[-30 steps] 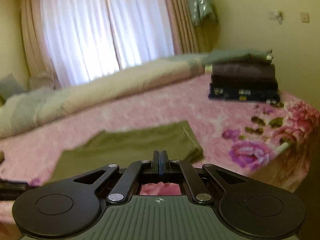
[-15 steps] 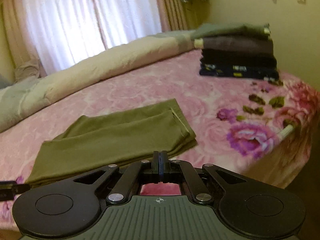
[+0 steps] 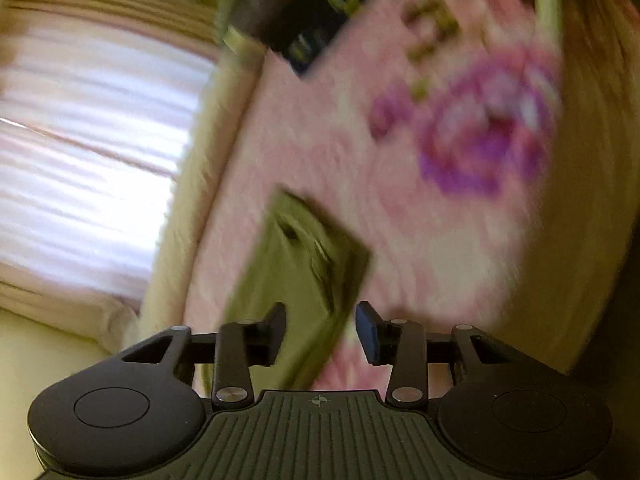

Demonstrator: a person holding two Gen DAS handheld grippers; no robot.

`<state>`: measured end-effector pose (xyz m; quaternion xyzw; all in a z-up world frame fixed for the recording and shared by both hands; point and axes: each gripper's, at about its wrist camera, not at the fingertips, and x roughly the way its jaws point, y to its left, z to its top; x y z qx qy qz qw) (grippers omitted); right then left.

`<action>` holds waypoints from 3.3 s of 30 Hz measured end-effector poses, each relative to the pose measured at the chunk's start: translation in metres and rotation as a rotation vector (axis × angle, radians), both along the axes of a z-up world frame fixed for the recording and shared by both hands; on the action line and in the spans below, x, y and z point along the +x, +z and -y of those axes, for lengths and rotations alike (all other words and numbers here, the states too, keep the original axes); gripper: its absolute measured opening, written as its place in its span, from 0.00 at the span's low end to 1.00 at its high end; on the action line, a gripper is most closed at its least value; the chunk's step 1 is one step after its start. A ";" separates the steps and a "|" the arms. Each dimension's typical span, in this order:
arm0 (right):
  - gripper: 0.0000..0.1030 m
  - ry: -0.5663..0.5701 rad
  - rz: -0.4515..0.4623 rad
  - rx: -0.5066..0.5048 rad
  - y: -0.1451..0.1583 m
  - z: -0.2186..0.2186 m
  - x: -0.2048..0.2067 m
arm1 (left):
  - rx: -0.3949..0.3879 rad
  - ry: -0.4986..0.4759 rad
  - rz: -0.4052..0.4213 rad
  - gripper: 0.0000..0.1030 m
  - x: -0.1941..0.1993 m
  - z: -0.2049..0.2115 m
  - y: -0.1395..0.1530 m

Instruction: Fold clothes

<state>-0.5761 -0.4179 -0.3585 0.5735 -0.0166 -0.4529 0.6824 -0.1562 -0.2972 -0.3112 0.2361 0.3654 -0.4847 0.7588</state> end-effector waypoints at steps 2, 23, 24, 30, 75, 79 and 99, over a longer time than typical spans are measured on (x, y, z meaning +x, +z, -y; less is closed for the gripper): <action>0.18 0.037 -0.182 -0.013 -0.007 0.002 0.008 | 0.007 -0.004 -0.010 0.41 0.002 0.005 -0.004; 0.41 0.029 -0.053 0.116 -0.018 0.042 0.029 | -0.038 0.066 -0.110 0.41 0.043 0.006 -0.006; 0.41 0.022 -0.047 0.116 -0.019 0.041 0.029 | -0.041 0.071 -0.125 0.41 0.047 0.004 -0.007; 0.41 -0.012 -0.025 0.097 -0.022 0.037 0.028 | -0.056 0.088 -0.166 0.41 0.061 -0.003 -0.014; 0.19 0.858 -0.977 -1.005 0.011 -0.154 0.368 | -0.226 0.250 -0.582 0.28 0.176 -0.089 -0.058; 0.19 0.932 -0.993 -1.042 -0.007 -0.172 0.384 | -0.227 0.253 -0.590 0.28 0.178 -0.092 -0.059; 0.60 0.835 -0.851 -0.848 0.013 -0.160 0.317 | -0.328 0.172 -0.804 0.31 0.166 -0.078 -0.046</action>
